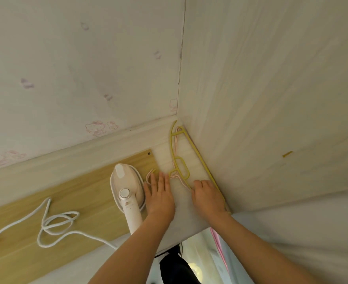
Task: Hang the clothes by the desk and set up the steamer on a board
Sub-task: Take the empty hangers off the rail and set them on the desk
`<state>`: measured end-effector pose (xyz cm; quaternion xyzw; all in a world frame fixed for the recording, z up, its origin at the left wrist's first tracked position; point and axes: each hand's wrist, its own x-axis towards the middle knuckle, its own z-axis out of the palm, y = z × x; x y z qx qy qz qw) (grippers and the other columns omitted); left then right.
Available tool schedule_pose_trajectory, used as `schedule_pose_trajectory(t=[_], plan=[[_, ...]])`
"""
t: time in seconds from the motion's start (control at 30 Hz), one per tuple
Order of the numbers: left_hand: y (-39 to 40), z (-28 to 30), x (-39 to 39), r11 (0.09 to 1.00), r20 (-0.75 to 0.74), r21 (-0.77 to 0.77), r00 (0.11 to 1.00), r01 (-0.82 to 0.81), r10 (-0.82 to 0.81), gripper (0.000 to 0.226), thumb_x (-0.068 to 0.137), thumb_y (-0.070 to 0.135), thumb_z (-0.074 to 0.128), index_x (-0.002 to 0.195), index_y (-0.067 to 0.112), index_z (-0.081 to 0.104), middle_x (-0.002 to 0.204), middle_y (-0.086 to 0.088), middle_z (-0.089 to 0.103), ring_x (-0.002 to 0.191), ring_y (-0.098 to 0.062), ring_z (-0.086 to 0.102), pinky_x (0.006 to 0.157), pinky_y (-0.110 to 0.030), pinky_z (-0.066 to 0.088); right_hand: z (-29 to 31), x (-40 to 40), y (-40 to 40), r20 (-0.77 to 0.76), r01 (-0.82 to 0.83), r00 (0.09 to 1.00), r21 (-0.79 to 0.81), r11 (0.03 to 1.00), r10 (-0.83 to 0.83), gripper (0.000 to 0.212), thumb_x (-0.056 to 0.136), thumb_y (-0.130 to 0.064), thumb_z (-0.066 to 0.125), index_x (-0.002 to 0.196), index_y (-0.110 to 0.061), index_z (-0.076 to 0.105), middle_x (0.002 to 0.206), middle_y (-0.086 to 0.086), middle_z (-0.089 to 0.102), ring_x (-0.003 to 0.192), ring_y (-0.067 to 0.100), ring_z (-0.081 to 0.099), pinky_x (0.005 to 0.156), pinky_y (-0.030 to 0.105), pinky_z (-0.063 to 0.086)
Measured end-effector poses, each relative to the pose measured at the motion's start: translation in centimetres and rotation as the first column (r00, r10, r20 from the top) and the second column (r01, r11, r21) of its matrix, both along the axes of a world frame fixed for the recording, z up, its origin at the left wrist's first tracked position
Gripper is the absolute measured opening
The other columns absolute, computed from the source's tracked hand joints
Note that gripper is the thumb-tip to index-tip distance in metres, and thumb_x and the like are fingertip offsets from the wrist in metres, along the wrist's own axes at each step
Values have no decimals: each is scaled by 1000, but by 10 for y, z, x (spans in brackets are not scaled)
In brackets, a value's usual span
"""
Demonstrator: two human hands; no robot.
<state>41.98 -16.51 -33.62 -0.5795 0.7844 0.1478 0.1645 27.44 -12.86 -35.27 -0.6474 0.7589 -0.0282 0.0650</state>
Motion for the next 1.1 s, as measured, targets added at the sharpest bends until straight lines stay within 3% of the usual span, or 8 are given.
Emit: schedule_pose_trajectory(t=[0.17, 0.37, 0.43, 0.47, 0.53, 0.57, 0.77, 1.1], plan=[[17, 7, 7, 996, -58, -65, 996, 69, -72, 72, 97, 20, 34, 150, 11, -14, 160, -7, -12, 145, -31, -16, 118, -48, -7, 6, 5, 22, -46, 34, 998, -5, 999, -34, 46, 56, -12, 85, 98, -3, 70, 92, 10, 72, 95, 32, 69, 71, 37, 59], [53, 26, 24, 969, -158, -186, 968, 165, -195, 65, 97, 16, 32, 152, 8, -3, 161, -9, 0, 148, -28, -7, 118, -43, -5, 25, 27, 61, -63, 74, 995, -46, 996, -76, 55, 60, -19, 84, 109, -2, 67, 106, 11, 71, 105, 32, 66, 80, 43, 57], [66, 32, 30, 949, -206, -254, 949, 185, -240, 65, 96, 20, 42, 152, 7, 13, 159, -11, 15, 148, -29, 8, 119, -42, 7, 34, 38, 79, -72, 80, 994, -63, 995, -84, 55, 62, -19, 84, 110, -1, 66, 107, 12, 70, 106, 33, 65, 82, 44, 56], [72, 35, 34, 932, -233, -315, 937, 179, -259, 65, 89, 21, 54, 148, 6, 29, 154, -12, 31, 144, -30, 25, 116, -44, 20, 37, 42, 89, -80, 83, 993, -79, 993, -89, 54, 64, -20, 83, 112, -1, 65, 108, 12, 70, 107, 33, 64, 84, 44, 55], [86, 35, 43, 903, -289, -392, 908, 177, -303, 64, 68, 17, 76, 128, 5, 59, 129, -11, 61, 123, -31, 55, 99, -44, 47, 43, 50, 110, -69, 100, 992, -101, 990, -107, 52, 73, -20, 77, 119, 0, 61, 115, 14, 67, 115, 35, 60, 91, 44, 51], [93, 34, 50, 888, -298, -420, 895, 191, -333, 63, 61, 14, 80, 121, 5, 64, 119, -10, 67, 117, -31, 60, 92, -43, 52, 45, 53, 120, -61, 113, 991, -115, 987, -120, 51, 77, -20, 74, 122, 0, 59, 119, 14, 65, 118, 35, 57, 94, 44, 49], [141, 45, 78, 855, -335, -455, 842, 249, -424, 63, 61, 9, 82, 121, 6, 64, 116, -7, 68, 114, -29, 61, 89, -41, 53, 68, 74, 186, -84, 177, 978, -160, 971, -192, 53, 69, -22, 82, 113, 1, 64, 108, 15, 69, 111, 35, 62, 86, 44, 55], [197, 85, 61, 809, -518, -542, 669, 226, -534, 49, 72, 0, 73, 120, 3, 62, 101, -10, 69, 100, -29, 64, 83, -38, 56, 134, 70, 276, -65, 283, 942, -369, 885, -328, 45, 78, -16, 74, 117, 1, 61, 112, 16, 68, 114, 37, 60, 93, 46, 49]])
